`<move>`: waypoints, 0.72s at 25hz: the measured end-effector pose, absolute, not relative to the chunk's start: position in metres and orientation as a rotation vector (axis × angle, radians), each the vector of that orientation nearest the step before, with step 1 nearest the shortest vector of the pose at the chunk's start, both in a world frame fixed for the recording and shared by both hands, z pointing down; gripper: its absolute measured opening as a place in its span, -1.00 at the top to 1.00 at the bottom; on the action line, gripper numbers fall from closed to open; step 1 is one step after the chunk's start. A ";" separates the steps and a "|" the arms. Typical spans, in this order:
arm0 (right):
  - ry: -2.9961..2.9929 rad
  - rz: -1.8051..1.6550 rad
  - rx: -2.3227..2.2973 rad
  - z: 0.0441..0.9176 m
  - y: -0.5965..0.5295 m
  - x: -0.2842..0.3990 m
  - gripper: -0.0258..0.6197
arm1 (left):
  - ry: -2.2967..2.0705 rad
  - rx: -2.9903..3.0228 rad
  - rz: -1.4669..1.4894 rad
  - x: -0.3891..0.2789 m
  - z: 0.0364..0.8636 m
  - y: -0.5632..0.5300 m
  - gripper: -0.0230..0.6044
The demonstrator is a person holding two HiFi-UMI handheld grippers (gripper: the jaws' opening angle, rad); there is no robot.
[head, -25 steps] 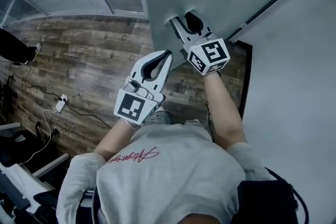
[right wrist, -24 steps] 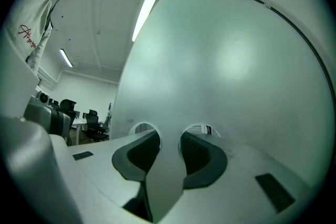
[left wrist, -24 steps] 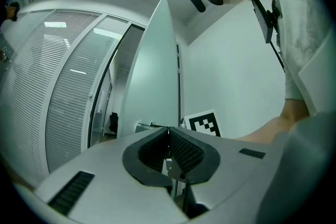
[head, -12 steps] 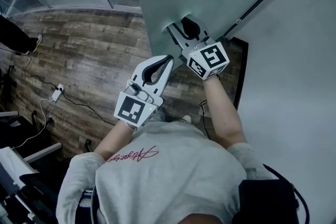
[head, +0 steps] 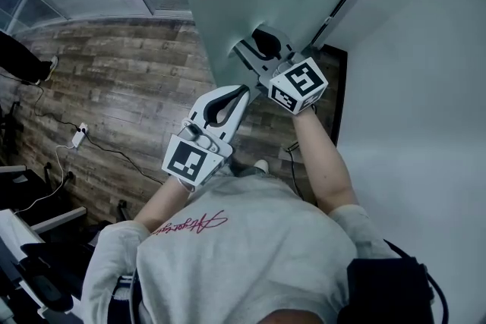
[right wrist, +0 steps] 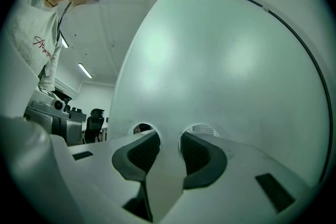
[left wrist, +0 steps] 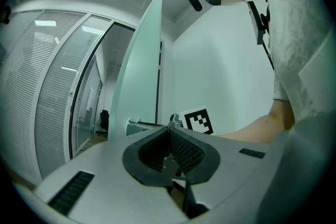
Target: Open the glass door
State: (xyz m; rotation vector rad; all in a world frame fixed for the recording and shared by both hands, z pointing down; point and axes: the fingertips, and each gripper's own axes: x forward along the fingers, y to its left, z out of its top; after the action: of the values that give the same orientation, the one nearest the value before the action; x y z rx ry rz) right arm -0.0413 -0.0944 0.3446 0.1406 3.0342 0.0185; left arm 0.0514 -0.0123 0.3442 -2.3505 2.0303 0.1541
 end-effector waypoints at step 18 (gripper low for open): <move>3.020 0.021 0.242 0.349 -0.091 0.070 0.52 | 1.666 -2.579 0.108 0.178 0.340 -0.015 0.87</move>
State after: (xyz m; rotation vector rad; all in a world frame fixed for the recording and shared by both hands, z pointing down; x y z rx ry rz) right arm 0.0704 -0.0906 0.3493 0.2418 3.0201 0.0209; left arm 0.1777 -0.0147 0.3400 -2.5789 1.6657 0.1077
